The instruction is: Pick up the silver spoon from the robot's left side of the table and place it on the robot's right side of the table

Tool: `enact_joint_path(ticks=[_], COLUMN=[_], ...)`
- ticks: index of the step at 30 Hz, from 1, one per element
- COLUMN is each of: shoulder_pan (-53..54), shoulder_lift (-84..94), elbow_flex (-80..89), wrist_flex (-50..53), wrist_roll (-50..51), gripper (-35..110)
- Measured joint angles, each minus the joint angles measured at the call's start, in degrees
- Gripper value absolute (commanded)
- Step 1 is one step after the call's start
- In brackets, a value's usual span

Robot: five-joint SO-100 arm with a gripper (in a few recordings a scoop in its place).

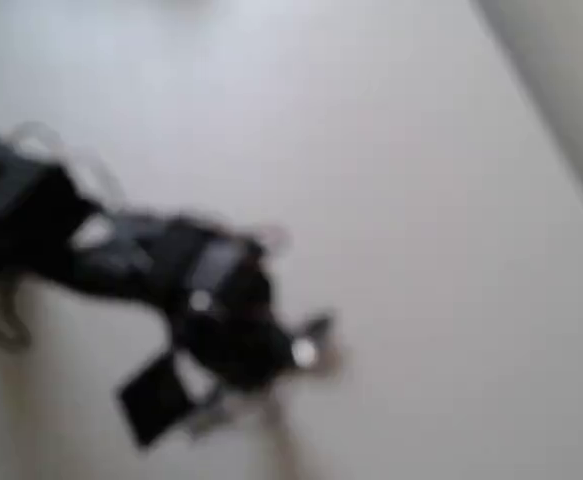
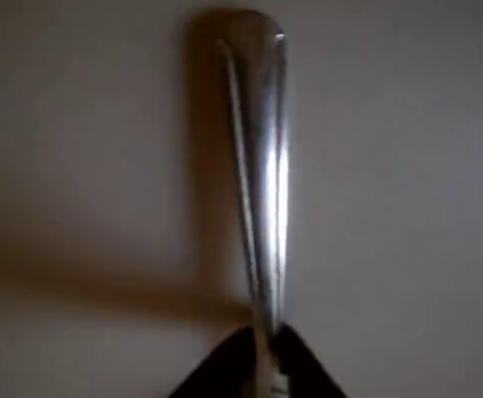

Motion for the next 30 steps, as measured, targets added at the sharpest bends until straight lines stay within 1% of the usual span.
enact_joint_path(ticks=[6,13,15,17,18,20,21,25,30], shoulder_pan=[-3.5,-4.1,-4.1,-4.1,-4.1,-4.4,-4.8,-4.9,-4.5], shoulder_lift=[3.3,5.4,5.4,5.8,6.1,6.7,7.1,8.9,12.2], elbow_flex=[6.5,11.4,12.0,12.7,13.1,14.3,15.0,17.8,22.8], wrist_flex=[0.0,0.0,0.0,0.0,0.0,0.8,0.9,0.2,0.4], wrist_roll=[0.1,3.3,3.7,3.9,3.9,3.9,3.9,2.6,1.1], gripper=[-2,-2,6,20,21,39,45,48,48])
